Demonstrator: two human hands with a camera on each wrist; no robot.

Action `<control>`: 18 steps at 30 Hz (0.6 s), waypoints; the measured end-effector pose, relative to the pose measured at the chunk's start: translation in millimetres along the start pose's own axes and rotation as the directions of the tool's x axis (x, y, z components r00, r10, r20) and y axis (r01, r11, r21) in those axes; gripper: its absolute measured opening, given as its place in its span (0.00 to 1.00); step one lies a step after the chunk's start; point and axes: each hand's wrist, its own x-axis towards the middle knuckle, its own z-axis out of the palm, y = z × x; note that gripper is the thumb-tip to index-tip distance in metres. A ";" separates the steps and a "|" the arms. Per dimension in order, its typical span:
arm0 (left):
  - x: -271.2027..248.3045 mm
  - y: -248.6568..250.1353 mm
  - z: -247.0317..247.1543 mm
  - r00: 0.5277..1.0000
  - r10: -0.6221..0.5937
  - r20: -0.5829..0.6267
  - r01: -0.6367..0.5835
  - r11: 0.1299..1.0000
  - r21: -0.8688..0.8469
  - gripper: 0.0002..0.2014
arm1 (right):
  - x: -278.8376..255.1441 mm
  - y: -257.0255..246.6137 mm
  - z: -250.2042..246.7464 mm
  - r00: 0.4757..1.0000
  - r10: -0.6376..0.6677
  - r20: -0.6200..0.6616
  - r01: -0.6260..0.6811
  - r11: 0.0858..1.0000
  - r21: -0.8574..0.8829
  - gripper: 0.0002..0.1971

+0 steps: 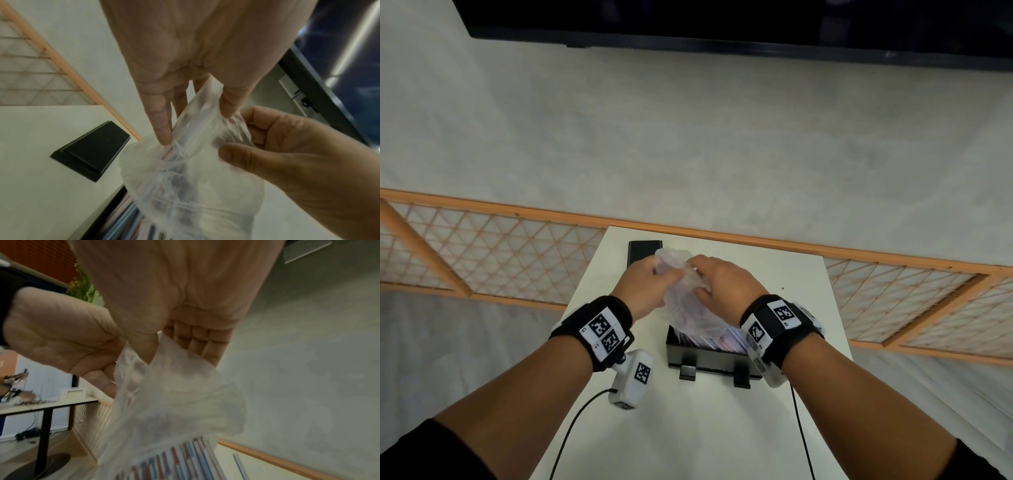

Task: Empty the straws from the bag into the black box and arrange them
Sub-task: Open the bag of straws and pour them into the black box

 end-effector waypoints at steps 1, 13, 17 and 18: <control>0.4 2.8 -0.1 1.000 0.020 -0.004 -0.020 1.000 0.022 0.13 | 0.9 1.4 -1.6 1.000 -0.003 -0.029 0.003 1.000 -0.004 0.17; 3.7 6.4 8.7 0.997 0.078 -0.001 -0.076 0.972 0.220 0.19 | 3.3 5.0 -18.5 0.991 0.051 -0.126 -0.048 0.998 0.027 0.03; 6.2 7.5 2.4 0.961 0.266 -0.080 -0.230 0.922 0.311 0.13 | 0.2 8.8 -16.3 0.993 0.081 -0.080 -0.079 0.996 0.034 0.07; 7.1 8.8 0.9 0.954 0.287 -0.082 -0.244 0.907 0.343 0.11 | -0.5 9.5 -14.7 0.995 0.087 -0.056 -0.085 0.996 0.023 0.07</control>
